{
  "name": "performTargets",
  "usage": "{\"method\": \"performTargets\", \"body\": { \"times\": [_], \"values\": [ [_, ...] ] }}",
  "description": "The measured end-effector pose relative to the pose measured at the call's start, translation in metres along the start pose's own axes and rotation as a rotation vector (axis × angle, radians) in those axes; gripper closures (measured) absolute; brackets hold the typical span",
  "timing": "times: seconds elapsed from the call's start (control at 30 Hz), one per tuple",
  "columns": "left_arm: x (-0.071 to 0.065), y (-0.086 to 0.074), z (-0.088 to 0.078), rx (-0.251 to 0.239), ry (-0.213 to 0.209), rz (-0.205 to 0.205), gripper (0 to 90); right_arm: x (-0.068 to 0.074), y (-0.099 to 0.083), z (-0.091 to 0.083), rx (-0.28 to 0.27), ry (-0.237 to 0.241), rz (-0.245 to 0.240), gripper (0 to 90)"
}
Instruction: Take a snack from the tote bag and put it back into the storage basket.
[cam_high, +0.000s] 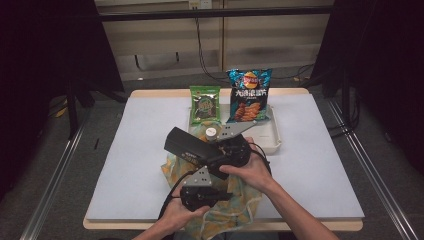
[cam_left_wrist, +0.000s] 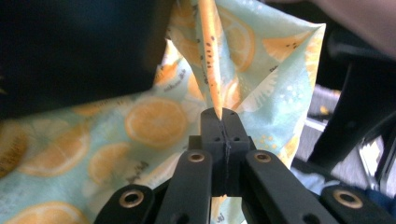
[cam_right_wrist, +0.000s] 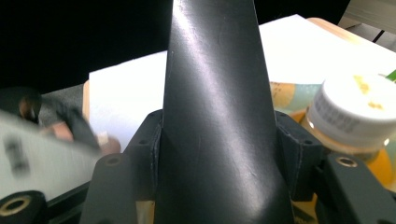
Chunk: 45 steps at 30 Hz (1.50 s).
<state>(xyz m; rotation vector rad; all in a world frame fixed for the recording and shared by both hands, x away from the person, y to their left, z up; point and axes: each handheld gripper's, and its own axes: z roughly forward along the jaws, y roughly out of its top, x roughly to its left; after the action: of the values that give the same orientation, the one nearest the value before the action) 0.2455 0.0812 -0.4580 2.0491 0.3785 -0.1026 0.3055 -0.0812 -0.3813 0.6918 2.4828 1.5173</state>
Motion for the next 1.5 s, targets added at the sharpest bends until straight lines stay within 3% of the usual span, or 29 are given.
{"method": "performTargets", "body": {
  "times": [0.13, 0.4, 0.63, 0.83, 1.0, 1.13, 1.27, 1.3, 1.37, 1.5],
  "values": [
    [0.002, -0.002, 0.000, 0.016, -0.005, 0.000, 90.0, 0.001, 0.008, -0.004, -0.032, 0.008, 0.004, 43.3],
    [0.013, -0.005, -0.005, 0.023, 0.036, -0.008, 90.0, 0.001, 0.015, -0.015, -0.019, -0.014, 0.012, 43.3],
    [0.016, -0.010, 0.001, 0.070, 0.049, 0.000, 90.0, 0.002, 0.024, -0.029, -0.059, -0.011, 0.024, 43.4],
    [0.016, -0.010, -0.004, 0.040, 0.034, -0.010, 89.7, 0.002, 0.032, -0.040, -0.063, -0.011, 0.004, 43.4],
    [0.018, -0.011, -0.018, 0.010, 0.054, -0.006, 76.0, -0.001, 0.026, -0.052, -0.058, -0.001, -0.005, 43.4],
    [0.018, -0.008, -0.032, -0.050, 0.074, 0.001, 67.2, -0.001, 0.021, -0.060, -0.037, 0.028, -0.025, 43.5],
    [0.020, -0.006, -0.045, -0.094, 0.108, 0.005, 57.4, -0.003, 0.018, -0.066, -0.030, 0.010, -0.031, 43.5],
    [0.022, -0.004, -0.049, -0.101, 0.117, -0.015, 53.8, -0.003, 0.018, -0.068, -0.034, 0.007, -0.031, 43.5],
    [0.024, -0.002, -0.056, -0.109, 0.135, -0.016, 43.7, -0.005, 0.019, -0.071, -0.039, 0.001, -0.029, 43.5],
    [0.030, -0.001, -0.069, -0.143, 0.168, -0.023, 41.5, -0.011, 0.024, -0.081, -0.052, -0.017, -0.023, 43.5]
  ]
}}
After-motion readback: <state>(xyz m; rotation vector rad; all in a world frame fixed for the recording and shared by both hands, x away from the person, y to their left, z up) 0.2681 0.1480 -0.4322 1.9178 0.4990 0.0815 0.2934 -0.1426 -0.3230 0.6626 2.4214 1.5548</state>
